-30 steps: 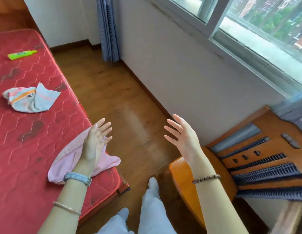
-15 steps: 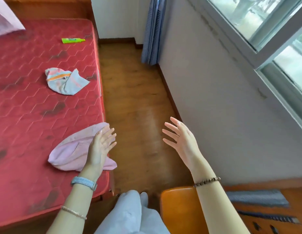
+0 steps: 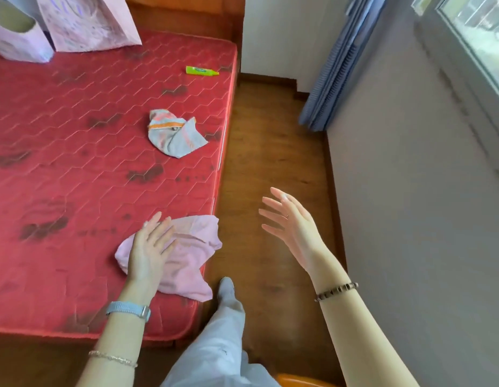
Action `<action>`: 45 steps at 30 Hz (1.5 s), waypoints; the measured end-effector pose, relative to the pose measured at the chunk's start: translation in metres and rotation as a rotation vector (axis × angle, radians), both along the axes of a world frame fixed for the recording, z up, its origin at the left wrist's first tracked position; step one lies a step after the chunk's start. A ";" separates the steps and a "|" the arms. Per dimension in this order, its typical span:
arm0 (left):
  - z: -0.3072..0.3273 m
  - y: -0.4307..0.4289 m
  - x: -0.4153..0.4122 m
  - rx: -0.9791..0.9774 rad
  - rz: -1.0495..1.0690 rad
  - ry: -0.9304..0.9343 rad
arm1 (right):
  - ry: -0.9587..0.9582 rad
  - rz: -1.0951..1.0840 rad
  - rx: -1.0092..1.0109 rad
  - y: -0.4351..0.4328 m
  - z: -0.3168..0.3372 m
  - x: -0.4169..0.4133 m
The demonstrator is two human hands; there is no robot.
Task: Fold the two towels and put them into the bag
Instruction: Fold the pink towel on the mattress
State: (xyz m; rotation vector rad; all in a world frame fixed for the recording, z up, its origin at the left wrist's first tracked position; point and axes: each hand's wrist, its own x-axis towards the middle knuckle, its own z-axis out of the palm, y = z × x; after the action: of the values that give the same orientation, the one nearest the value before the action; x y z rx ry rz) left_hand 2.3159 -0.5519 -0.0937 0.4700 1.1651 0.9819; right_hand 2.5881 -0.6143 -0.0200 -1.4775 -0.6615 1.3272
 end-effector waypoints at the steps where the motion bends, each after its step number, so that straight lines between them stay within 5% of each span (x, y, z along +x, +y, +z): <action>1: 0.001 0.010 0.001 0.006 0.015 -0.008 | -0.010 0.022 -0.001 0.013 0.001 0.002; 10: 0.012 0.101 -0.004 0.085 0.159 0.007 | -0.046 0.197 0.017 0.140 0.019 0.001; 21: 0.002 0.116 -0.050 0.012 0.493 0.028 | -0.077 0.513 -0.010 0.250 0.018 -0.052; 39: -0.078 0.063 -0.021 -0.164 1.100 0.243 | -0.155 1.153 -0.196 0.394 -0.096 -0.121; 45: -0.107 0.057 -0.012 -0.249 1.115 0.326 | -0.267 1.263 -0.319 0.402 -0.150 -0.147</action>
State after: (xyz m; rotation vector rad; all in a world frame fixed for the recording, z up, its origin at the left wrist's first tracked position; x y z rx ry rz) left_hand 2.3036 -0.4950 -0.2010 -0.3049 1.8733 1.7014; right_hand 2.4410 -0.2126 -0.1704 -1.5038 -1.8010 2.2435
